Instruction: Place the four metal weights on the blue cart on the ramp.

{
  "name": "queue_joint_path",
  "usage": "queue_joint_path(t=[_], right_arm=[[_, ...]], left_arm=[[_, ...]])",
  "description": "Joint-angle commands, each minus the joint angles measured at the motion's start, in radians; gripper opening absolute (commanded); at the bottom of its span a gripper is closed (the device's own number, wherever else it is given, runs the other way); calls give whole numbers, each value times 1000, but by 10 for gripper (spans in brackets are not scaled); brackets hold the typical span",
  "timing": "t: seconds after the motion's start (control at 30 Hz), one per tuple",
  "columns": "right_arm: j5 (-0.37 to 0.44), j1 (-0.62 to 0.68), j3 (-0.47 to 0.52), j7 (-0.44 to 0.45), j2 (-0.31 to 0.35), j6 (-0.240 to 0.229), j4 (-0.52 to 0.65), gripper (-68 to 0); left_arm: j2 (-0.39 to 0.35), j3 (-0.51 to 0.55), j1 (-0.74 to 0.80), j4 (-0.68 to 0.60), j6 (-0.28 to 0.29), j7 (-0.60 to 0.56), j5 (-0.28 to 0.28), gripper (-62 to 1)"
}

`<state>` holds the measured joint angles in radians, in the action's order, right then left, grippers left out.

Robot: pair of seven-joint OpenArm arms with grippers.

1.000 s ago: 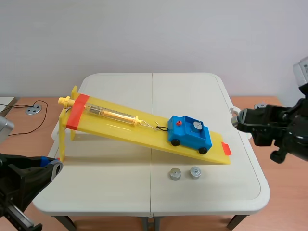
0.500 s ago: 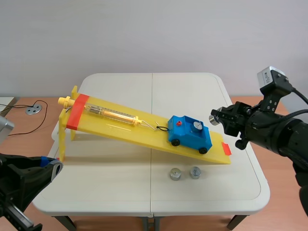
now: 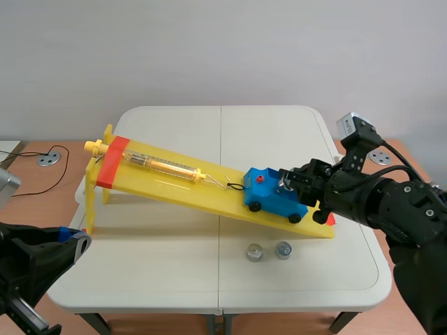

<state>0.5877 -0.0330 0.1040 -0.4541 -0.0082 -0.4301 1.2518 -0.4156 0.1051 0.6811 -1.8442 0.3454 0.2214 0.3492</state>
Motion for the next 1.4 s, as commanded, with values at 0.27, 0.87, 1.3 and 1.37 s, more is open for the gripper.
queue_joint_path(t=[0.27,0.87,1.3,1.37], right_arm=[[24,-92,-51,139,13,-65,63,-669],[23,-31,27,138,37,-134,99,-422],[33,231,114,135,222,-217,477,-375],[33,272,114,122,258,-223,528,-375]], left_arm=[[5,15,-20,-66,24,-92,74,-571],[5,15,-20,-66,24,-93,74,-571],[5,15,-42,-66,24,-89,74,-571],[5,15,-42,-66,24,-89,74,-571]])
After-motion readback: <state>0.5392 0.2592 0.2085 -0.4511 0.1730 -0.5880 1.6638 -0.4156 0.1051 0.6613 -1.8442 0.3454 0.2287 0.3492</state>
